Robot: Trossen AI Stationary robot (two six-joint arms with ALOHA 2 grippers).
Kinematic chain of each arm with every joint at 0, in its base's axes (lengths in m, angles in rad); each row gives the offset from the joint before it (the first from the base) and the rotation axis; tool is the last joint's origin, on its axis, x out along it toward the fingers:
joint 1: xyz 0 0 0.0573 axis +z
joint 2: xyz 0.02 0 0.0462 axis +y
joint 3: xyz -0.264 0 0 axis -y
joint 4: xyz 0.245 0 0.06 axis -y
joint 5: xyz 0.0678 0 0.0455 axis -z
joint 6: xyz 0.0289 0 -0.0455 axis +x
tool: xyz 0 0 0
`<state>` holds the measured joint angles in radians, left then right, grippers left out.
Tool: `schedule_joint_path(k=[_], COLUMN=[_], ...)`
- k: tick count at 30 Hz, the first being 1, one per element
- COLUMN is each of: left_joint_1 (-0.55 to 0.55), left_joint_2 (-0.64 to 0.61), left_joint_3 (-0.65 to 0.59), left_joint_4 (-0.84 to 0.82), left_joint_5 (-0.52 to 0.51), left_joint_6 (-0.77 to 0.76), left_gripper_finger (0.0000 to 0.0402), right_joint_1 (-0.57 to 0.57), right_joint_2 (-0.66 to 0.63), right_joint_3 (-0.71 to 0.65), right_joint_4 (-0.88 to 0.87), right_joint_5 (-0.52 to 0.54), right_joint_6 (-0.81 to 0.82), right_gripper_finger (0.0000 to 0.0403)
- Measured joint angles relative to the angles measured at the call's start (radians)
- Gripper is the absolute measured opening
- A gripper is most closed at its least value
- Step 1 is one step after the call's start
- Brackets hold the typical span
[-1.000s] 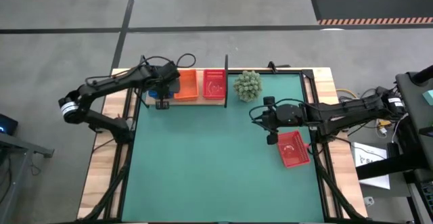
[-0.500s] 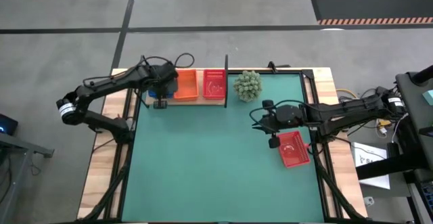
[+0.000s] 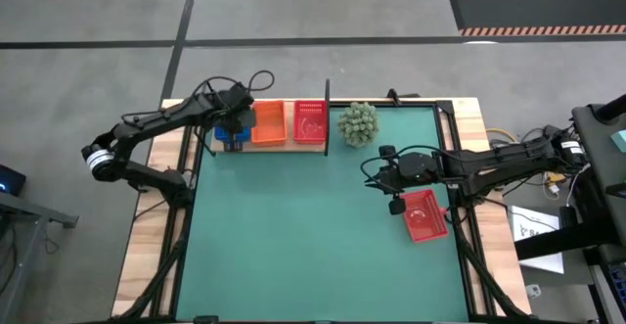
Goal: Stack baskets on shelf by color
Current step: Stack the red bin on the red bin on the shelf
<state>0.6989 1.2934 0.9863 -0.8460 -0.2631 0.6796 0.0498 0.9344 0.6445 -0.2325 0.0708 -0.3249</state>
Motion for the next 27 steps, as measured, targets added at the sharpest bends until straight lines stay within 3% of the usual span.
schedule_joint_path(k=[3, 11, 20, 24, 27], left_joint_1=[-0.007, -0.052, -0.070, -0.143, -0.264], left_joint_2=[0.000, -0.015, -0.088, -0.164, -0.242], left_joint_3=[-0.018, -0.031, 0.000, 0.004, -0.035], left_joint_4=[0.005, -0.079, -0.061, -0.038, 0.061], left_joint_5=[0.051, 0.072, 0.047, 0.074, 0.075], left_joint_6=[-0.001, -0.003, -0.155, -0.304, -0.405], left_gripper_finger=[0.0000, 0.0000, 0.0000, 0.0000, 0.0000], right_joint_1=[0.000, 0.000, 0.000, 0.011, 0.043], right_joint_2=[0.000, 0.000, 0.000, 0.000, 0.000], right_joint_3=[0.000, 0.000, 0.000, 0.006, 0.034], right_joint_4=[0.000, 0.001, 0.004, -0.013, -0.087], right_joint_5=[0.000, 0.000, 0.000, 0.000, -0.023], right_joint_6=[0.000, 0.000, 0.015, 0.086, 0.162], right_gripper_finger=[0.0027, 0.0027, 0.0027, 0.0027, 0.0027])
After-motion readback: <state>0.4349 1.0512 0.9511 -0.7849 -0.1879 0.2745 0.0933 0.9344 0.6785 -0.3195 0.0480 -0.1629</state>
